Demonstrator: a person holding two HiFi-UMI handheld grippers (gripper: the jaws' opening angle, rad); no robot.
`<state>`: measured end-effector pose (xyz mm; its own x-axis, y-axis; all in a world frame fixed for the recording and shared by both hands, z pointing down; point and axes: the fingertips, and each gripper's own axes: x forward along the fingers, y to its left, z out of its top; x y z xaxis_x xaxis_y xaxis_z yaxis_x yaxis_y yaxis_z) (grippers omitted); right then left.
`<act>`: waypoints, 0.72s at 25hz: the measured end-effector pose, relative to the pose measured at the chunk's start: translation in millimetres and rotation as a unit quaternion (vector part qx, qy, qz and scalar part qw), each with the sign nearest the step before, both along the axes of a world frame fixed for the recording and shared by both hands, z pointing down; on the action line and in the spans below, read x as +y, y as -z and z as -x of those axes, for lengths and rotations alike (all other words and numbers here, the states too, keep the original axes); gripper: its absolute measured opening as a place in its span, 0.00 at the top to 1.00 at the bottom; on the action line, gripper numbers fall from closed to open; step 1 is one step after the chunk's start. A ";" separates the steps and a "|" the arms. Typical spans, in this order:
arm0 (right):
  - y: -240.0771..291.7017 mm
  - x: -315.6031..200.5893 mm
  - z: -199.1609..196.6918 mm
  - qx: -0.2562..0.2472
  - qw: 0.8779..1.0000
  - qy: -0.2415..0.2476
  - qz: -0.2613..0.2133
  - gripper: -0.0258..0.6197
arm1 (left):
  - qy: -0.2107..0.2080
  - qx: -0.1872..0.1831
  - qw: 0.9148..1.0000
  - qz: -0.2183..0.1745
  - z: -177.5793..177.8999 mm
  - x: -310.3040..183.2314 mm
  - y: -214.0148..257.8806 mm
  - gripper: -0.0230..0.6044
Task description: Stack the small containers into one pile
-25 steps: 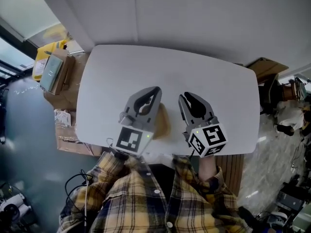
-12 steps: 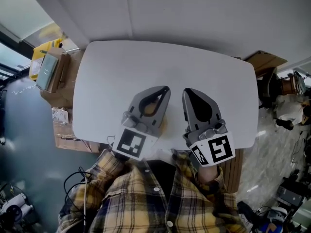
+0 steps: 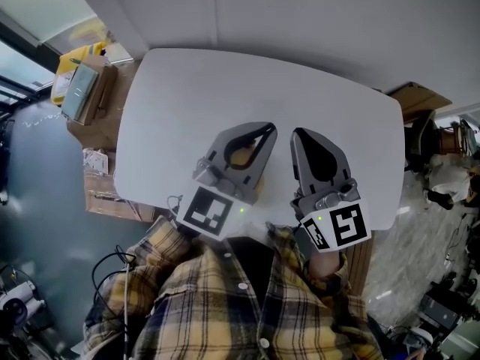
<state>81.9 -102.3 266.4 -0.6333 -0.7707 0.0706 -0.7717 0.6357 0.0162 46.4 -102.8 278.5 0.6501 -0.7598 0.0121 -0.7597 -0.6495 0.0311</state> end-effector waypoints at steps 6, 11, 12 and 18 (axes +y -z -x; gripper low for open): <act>2.2 1.3 0.4 0.004 1.000 -0.002 -0.003 0.94 | -0.008 0.004 1.000 -0.002 0.6 0.0 2.9 0.93; 1.4 0.6 1.4 0.005 1.000 -0.005 -0.001 0.94 | -0.014 0.000 1.000 -0.003 0.9 -0.7 2.5 0.93; 1.4 0.4 1.6 0.004 1.000 -0.006 -0.001 0.94 | -0.015 0.000 1.000 -0.003 1.1 -0.8 2.4 0.93; 2.0 0.0 5.2 0.003 1.000 -0.004 -0.003 0.94 | -0.026 -0.006 1.000 -0.014 -0.1 0.6 2.3 0.93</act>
